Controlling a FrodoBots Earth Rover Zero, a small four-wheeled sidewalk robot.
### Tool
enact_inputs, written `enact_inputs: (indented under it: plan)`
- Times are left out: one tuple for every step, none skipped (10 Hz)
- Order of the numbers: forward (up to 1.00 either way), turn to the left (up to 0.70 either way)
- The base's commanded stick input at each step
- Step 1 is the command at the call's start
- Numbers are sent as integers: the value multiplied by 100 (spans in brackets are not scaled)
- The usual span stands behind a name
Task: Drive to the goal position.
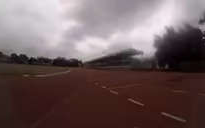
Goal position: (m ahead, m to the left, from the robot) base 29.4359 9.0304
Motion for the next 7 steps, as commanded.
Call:
enact_inputs:
  plan:
    - [70,0]
    - [70,0]
    - [70,0]
    - [70,0]
    - [70,0]
    - [70,0]
    - [70,0]
